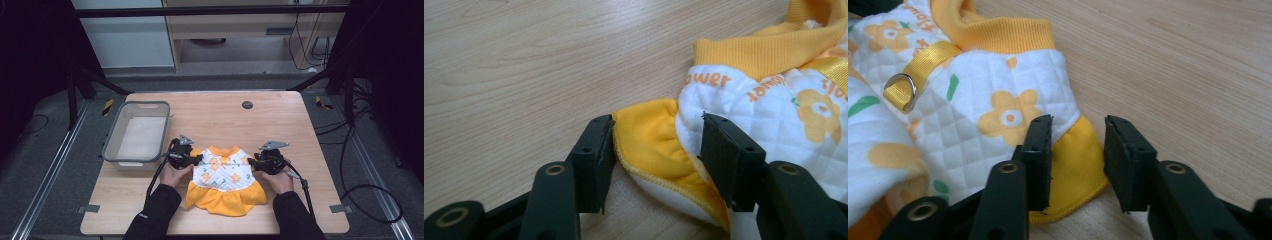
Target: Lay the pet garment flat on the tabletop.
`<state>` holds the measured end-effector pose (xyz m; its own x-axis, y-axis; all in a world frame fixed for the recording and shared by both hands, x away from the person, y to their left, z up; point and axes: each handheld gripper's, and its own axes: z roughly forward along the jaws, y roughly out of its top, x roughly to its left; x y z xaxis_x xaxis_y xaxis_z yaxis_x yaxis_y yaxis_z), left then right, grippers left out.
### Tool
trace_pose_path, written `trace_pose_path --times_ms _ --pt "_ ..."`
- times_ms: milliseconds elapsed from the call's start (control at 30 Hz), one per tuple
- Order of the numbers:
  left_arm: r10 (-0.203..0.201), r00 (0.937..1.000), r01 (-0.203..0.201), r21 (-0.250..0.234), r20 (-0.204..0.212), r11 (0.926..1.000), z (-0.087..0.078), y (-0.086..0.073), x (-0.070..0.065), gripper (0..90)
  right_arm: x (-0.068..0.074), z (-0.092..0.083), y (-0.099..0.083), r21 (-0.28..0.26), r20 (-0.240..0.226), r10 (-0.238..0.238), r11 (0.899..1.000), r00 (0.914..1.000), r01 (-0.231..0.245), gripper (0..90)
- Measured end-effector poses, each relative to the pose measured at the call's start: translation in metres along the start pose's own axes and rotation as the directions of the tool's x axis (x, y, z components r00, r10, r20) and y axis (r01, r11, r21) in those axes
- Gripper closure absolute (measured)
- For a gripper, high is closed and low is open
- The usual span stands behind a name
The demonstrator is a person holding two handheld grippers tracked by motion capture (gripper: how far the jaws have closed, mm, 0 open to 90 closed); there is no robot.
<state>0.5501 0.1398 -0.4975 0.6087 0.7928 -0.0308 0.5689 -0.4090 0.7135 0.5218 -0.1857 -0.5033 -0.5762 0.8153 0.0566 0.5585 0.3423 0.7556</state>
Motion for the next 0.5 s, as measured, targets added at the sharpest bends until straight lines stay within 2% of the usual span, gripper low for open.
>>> trace_pose_path --times_ms 67,100,133,200,267,367,433,500 --pt "-0.005 1.0000 0.005 -0.009 0.006 0.9999 -0.001 -0.002 -0.001 48.5 0.002 0.001 0.000 0.007 -0.007 0.018 1.000 0.9998 -0.018 71.5" --pt "-0.005 0.9999 0.006 -0.011 0.014 0.9999 -0.001 -0.002 -0.002 52.2 0.002 0.001 0.000 0.010 -0.013 0.025 1.000 0.9996 -0.025 76.1" --pt "0.005 1.0000 -0.005 -0.011 0.005 0.9999 -0.001 -0.002 -0.004 56.7 0.003 0.001 0.000 0.012 -0.020 0.033 0.999 0.9992 -0.033 79.8" --pt "0.005 0.9999 -0.005 -0.008 0.013 1.0000 -0.001 -0.002 -0.007 64.8 0.006 0.001 0.001 0.016 -0.015 0.022 1.000 0.9997 -0.021 83.8" --pt "-0.010 0.9996 0.010 -0.006 0.027 0.9999 -0.002 -0.002 -0.007 74.6 0.007 0.001 0.002 0.017 -0.013 0.018 1.000 0.9998 -0.017 85.1" --pt "-0.030 0.9989 0.030 -0.004 0.037 0.9995 -0.002 -0.001 -0.007 81.0 0.007 -0.001 0.002 0.013 -0.015 0.016 1.000 0.9998 -0.016 85.8" --pt "-0.010 0.9997 0.010 -0.012 0.022 0.9999 -0.006 0.000 -0.008 82.6 0.008 -0.005 0.005 -0.009 -0.011 0.008 1.000 0.9999 -0.008 86.0" --pt "-0.001 0.9999 0.002 -0.054 0.012 0.9985 -0.015 0.003 -0.009 83.1 0.010 -0.013 0.010 -0.049 -0.014 -0.002 0.999 0.9999 0.001 86.1"
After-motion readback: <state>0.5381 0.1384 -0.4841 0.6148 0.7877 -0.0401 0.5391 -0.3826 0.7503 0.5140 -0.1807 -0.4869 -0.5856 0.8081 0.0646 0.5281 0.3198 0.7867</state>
